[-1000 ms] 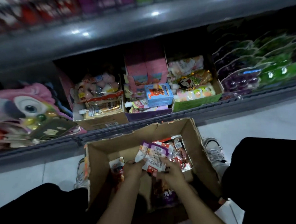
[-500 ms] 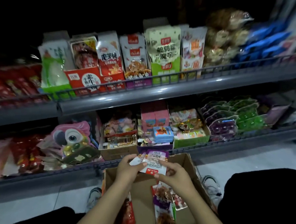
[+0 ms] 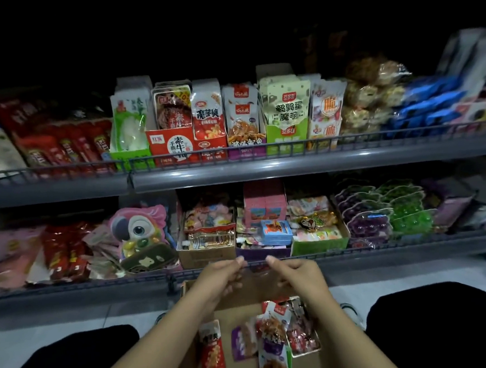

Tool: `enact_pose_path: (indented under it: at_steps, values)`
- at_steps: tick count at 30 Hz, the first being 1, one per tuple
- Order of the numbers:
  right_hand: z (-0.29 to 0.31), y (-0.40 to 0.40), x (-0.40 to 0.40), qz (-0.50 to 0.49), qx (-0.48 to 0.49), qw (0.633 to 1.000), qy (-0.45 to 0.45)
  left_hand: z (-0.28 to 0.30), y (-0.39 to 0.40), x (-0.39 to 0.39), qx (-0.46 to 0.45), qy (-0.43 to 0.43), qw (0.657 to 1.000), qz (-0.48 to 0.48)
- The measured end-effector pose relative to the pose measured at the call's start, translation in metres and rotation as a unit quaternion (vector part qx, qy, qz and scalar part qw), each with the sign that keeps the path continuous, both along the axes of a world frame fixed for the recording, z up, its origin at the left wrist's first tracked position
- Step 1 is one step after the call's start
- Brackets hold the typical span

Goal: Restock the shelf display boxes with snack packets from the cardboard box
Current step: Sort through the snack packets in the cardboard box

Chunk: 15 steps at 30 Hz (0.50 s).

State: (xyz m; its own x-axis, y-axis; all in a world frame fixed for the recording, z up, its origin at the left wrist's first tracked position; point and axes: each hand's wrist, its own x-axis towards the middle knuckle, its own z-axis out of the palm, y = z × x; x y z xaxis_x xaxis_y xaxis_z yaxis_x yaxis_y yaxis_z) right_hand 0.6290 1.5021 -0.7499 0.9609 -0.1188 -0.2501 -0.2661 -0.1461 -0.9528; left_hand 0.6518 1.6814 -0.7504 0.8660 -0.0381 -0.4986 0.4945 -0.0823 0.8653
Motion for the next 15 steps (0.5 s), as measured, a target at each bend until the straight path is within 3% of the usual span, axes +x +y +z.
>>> enact_pose_path:
  at_steps: [4, 6, 8, 15]
  values:
    - [0.025, -0.009, 0.017, -0.058, 0.083, 0.993, 0.056, 0.030, 0.003, 0.004, -0.038, -0.066, 0.994, -0.083]
    - [0.043, -0.013, 0.027, -0.064, 0.099, 0.991, 0.067, 0.044, 0.001, 0.009, 0.018, -0.123, 0.985, -0.116]
    - [0.064, -0.013, 0.036, -0.038, 0.092, 0.992, 0.080, 0.059, -0.003, 0.016, 0.069, -0.182, 0.977, -0.090]
    - [0.125, -0.005, 0.066, 0.056, -0.002, 0.998, 0.029, 0.108, -0.005, 0.046, 0.055, -0.295, 0.953, 0.030]
